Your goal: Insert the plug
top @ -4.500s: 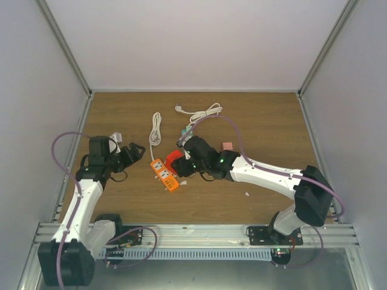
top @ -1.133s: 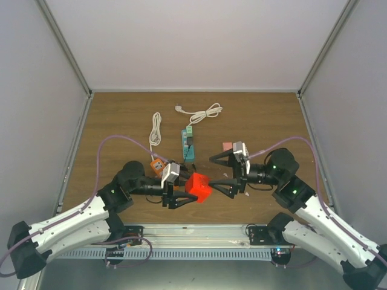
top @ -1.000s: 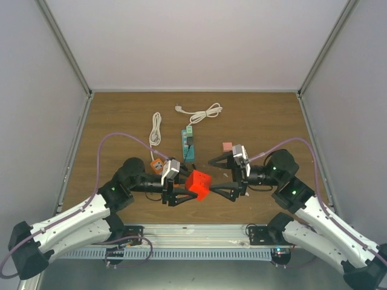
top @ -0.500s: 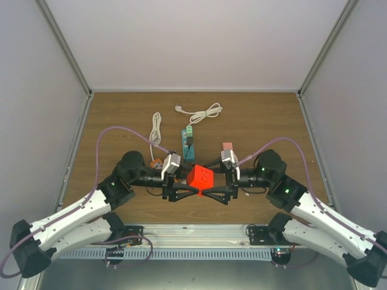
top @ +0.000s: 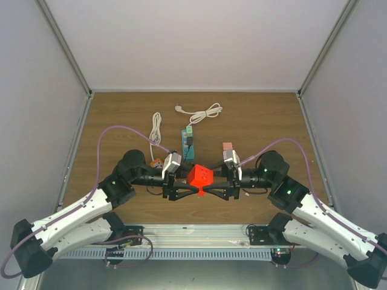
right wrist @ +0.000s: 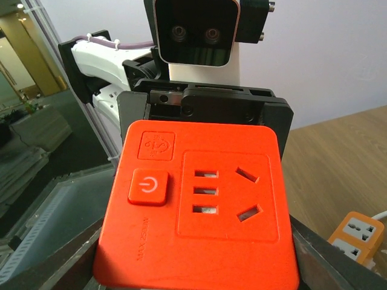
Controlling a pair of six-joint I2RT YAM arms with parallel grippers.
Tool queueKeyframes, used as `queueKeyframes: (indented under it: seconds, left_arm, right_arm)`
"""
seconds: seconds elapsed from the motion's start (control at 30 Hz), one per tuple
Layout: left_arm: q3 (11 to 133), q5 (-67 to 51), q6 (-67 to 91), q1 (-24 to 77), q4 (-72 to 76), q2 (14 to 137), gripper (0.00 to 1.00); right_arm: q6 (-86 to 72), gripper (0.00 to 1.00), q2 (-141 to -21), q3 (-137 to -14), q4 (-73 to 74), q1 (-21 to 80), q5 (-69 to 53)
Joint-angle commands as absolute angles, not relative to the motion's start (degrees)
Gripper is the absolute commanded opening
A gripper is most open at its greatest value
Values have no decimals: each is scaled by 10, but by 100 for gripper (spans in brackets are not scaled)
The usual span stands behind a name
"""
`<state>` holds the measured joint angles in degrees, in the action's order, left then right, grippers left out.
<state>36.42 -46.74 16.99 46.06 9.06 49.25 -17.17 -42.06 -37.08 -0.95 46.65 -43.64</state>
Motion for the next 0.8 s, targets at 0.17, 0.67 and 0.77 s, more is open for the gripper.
queueKeyframes:
  seconds: [0.17, 0.67, 0.77]
  left_arm:
    - [388, -424, 171, 435, 85, 471, 65]
    - [395, -156, 226, 355, -68, 396, 99]
    - [394, -93, 241, 350, -91, 401, 99]
  right_arm:
    - [-186, 0, -417, -380, -4, 471, -418]
    - [-232, 0, -493, -397, 23, 471, -193]
    - [-228, 0, -536, -406, 21, 477, -158]
